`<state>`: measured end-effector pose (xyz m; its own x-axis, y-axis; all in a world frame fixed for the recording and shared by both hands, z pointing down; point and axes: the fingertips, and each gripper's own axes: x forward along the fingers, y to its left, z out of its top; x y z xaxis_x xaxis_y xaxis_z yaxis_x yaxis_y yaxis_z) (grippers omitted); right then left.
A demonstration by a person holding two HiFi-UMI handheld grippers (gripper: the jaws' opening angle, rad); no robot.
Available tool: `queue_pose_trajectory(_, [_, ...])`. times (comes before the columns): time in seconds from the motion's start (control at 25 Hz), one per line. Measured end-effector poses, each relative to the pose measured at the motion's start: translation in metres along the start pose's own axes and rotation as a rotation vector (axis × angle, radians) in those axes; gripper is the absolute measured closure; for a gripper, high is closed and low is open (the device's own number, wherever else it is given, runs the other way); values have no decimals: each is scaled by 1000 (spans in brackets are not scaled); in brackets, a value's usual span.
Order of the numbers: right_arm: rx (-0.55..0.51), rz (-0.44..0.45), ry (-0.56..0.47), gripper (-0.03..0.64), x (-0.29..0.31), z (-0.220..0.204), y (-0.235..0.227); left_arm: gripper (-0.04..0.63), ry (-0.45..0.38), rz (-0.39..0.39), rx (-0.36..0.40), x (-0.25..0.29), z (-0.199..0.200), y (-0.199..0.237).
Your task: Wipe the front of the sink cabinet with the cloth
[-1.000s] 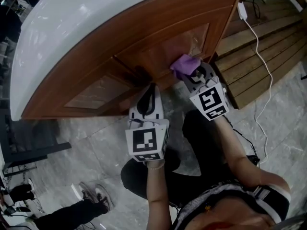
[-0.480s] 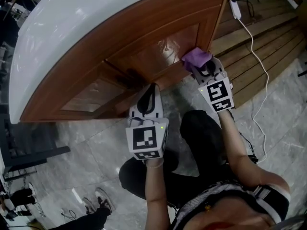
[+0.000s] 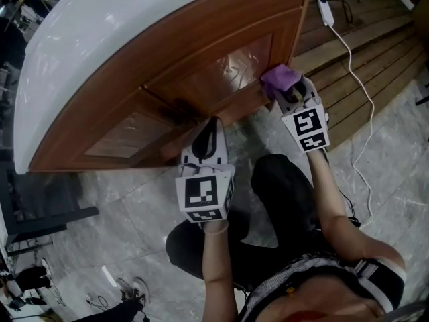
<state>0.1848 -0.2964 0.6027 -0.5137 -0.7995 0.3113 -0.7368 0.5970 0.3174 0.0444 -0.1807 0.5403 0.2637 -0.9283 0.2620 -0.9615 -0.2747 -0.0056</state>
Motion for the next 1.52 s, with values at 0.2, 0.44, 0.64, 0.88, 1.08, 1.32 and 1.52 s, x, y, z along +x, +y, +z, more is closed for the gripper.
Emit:
queue_pose_trajectory(0.2, [2,0,-1,451,0,-1,-1,595,-4,4,0,-1,0,0])
queue_pose_trajectory(0.44, [10,-4,5,451,-1,-1,0,595,-14,13,-6,-3,2,2])
queue_pose_trajectory(0.64, [25,12,9,451,-2,-1,2,595,-20,17,-13,-1,2,2])
queue_pose_trajectory(0.88, [20,28,4,451,-6,6,12,595,-17,11,-6,2,1,0])
queue_pose_trajectory(1.08, [41,80,-29,451,-14,23,30,595,-24,20,-15,2,1,0])
queue_pose_trajectory(1.32, [49,146,-107,451,-27,59,57,595,-30,31,7,1,1,-1])
queue_pose_trajectory(1.52, [51,198,-161,451,-34,85,81,595,-48,61,31,-5,5,1])
